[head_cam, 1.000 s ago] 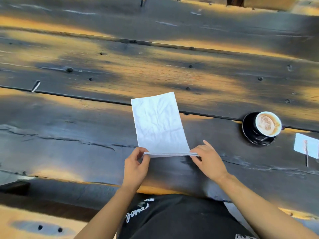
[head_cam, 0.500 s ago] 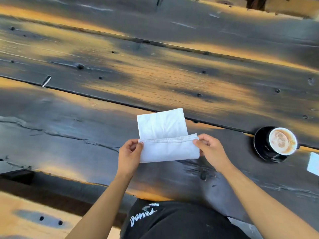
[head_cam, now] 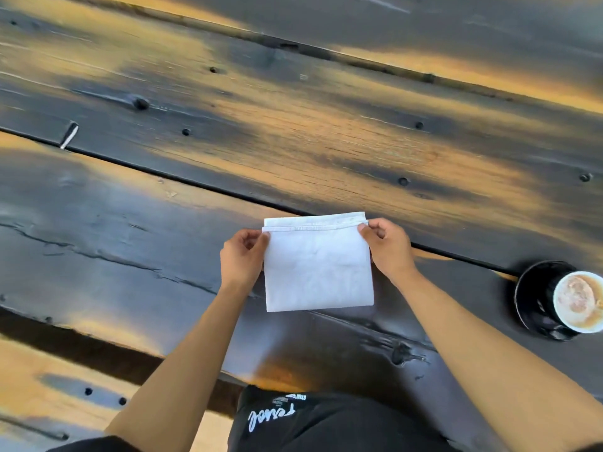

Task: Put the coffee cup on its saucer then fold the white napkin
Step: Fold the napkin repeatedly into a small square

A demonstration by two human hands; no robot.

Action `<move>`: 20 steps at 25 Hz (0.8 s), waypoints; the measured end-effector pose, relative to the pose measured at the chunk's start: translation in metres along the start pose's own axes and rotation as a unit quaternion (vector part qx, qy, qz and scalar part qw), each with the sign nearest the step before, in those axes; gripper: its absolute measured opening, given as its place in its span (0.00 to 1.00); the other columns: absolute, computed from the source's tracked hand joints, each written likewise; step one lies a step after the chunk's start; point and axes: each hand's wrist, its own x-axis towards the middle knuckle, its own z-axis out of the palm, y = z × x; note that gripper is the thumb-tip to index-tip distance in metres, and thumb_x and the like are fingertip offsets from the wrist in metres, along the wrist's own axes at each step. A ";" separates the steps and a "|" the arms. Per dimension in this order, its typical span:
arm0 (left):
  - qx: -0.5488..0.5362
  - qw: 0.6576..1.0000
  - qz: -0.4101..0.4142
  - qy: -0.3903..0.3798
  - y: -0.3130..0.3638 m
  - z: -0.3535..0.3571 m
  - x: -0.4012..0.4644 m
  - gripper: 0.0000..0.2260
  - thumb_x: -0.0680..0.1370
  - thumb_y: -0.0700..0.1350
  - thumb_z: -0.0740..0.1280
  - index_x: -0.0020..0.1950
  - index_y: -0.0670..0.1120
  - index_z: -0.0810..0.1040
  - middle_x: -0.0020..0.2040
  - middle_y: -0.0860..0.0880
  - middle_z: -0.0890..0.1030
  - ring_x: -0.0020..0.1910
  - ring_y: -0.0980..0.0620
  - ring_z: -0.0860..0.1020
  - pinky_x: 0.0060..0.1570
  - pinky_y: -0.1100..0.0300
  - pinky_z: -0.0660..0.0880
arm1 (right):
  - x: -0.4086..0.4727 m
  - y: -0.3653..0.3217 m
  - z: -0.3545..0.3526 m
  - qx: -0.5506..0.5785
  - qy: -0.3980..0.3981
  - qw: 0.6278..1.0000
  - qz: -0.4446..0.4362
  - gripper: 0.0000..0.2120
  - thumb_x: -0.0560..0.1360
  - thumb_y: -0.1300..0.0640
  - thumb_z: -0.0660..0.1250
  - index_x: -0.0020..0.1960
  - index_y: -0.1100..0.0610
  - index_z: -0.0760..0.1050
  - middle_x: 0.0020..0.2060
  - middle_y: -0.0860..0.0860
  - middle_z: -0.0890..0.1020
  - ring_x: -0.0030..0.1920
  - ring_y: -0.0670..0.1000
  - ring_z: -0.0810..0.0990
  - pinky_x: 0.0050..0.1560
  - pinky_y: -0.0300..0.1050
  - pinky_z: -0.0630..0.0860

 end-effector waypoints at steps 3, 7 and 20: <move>0.048 0.999 0.017 0.002 0.003 0.006 0.016 0.08 0.79 0.53 0.68 0.47 0.50 0.81 0.39 0.53 0.84 0.34 0.50 0.81 0.37 0.49 0.82 | 0.012 0.003 0.004 -0.017 0.020 1.000 0.004 0.06 0.79 0.53 0.68 0.46 0.53 0.80 0.42 0.53 0.86 0.42 0.52 0.83 0.41 0.40 0.74; 0.097 0.994 0.042 0.014 0.006 0.014 0.024 0.08 0.80 0.52 0.66 0.49 0.49 0.80 0.41 0.55 0.83 0.41 0.58 0.81 0.39 0.60 0.76 | 0.020 0.004 0.008 -0.042 0.037 0.998 0.010 0.08 0.78 0.52 0.68 0.45 0.55 0.80 0.38 0.54 0.85 0.39 0.51 0.79 0.38 0.39 0.70; 0.241 0.964 0.102 0.055 0.010 0.028 0.032 0.12 0.82 0.55 0.61 0.49 0.47 0.73 0.39 0.51 0.80 0.41 0.45 0.78 0.36 0.52 0.73 | 0.013 -0.014 0.011 -0.210 0.109 0.970 0.057 0.11 0.79 0.46 0.62 0.52 0.53 0.75 0.43 0.50 0.83 0.45 0.54 0.79 0.45 0.48 0.76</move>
